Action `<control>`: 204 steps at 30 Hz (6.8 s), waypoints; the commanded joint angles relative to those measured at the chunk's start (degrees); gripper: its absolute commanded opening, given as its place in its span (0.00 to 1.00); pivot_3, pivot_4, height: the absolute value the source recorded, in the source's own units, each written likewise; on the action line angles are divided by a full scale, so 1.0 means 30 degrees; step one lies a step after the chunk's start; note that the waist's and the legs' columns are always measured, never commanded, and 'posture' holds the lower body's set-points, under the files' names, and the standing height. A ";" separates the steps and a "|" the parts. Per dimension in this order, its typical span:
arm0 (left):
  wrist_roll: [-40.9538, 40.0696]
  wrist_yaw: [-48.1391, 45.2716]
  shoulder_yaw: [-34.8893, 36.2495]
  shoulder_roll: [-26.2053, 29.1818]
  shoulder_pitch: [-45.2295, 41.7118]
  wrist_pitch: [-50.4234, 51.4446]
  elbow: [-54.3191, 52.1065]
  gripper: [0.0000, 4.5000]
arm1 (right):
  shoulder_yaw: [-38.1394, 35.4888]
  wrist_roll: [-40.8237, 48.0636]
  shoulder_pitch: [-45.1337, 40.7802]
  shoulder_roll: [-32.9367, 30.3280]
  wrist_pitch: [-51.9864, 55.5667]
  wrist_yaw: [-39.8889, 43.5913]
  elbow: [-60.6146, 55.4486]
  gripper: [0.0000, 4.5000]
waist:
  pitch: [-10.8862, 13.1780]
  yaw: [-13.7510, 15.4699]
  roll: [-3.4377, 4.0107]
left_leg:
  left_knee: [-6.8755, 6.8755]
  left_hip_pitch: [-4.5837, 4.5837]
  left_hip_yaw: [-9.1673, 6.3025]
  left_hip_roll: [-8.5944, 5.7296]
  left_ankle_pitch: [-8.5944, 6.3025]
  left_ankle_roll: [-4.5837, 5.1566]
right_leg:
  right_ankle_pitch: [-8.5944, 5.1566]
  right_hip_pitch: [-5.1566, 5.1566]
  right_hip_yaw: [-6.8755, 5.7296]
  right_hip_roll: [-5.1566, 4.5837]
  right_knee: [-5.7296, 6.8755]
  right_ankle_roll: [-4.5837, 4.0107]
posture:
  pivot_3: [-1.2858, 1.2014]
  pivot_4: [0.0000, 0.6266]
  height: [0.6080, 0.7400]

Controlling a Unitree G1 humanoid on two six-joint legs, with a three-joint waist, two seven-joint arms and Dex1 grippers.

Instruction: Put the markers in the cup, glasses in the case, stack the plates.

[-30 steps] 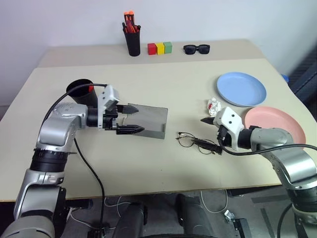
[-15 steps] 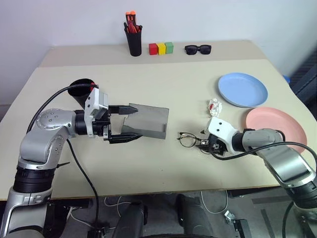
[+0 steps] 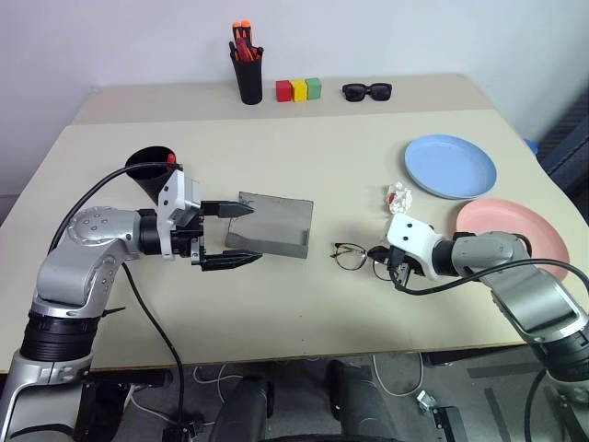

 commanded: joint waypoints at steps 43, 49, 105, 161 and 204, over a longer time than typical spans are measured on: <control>-0.2568 0.2846 0.2656 0.1230 0.3940 0.0088 -0.2694 1.00 | 0.4260 -0.2132 -0.7793 1.1998 0.0215 -0.3003 0.7625 0.01 | 0.0012 -0.0133 0.0024 | -0.0052 -0.0037 0.0006 0.0014 0.0008 -0.0018 | 0.0018 -0.0129 0.0003 0.0023 0.0070 -0.0034 | 0.52 0.24 1.00; -0.2505 0.2985 0.2469 0.1094 0.3809 0.0026 -0.2636 1.00 | 0.4449 -0.1978 -0.7793 1.1624 0.0500 -0.1993 0.7406 0.01 | 0.0012 -0.0141 0.0024 | -0.0052 -0.0032 0.0006 0.0016 0.0008 -0.0018 | 0.0017 -0.0126 0.0002 0.0026 0.0070 -0.0034 | 0.52 0.24 1.00; 0.9734 0.4801 -0.4720 -0.6583 -1.3922 -0.5544 2.3638 0.00 | -0.1663 0.7608 -0.1100 0.7143 0.1410 0.0071 -0.1568 1.00 | 0.0012 -0.0002 -0.0004 | -0.0019 -0.0039 0.0018 -0.0001 -0.0003 0.0003 | 0.0033 -0.0045 -0.0008 0.0012 -0.0013 0.0009 | 0.52 0.24 1.00; -0.1003 -0.1251 0.0838 -0.2631 -0.4515 0.0416 0.5265 0.99 | -1.0713 0.4339 0.4857 0.0800 0.3847 -0.5893 0.1761 1.00 | 0.0011 -0.0005 0.0003 | -0.0014 -0.0001 0.0041 0.0011 -0.0006 0.0010 | 0.0027 -0.0021 0.0010 0.0007 0.0007 -0.0002 | 0.52 0.24 1.00; -0.2056 0.2199 0.1554 -0.1345 -0.1883 0.0523 0.0889 1.00 | -0.3787 -0.3472 -1.1957 0.4691 -1.1798 -0.8021 2.4442 0.44 | 0.0028 -0.0601 0.0037 | -0.0039 -0.0138 0.0062 -0.0002 0.0005 -0.0008 | 0.0037 -0.0180 0.0039 -0.0007 0.0005 -0.0003 | 0.52 0.24 1.00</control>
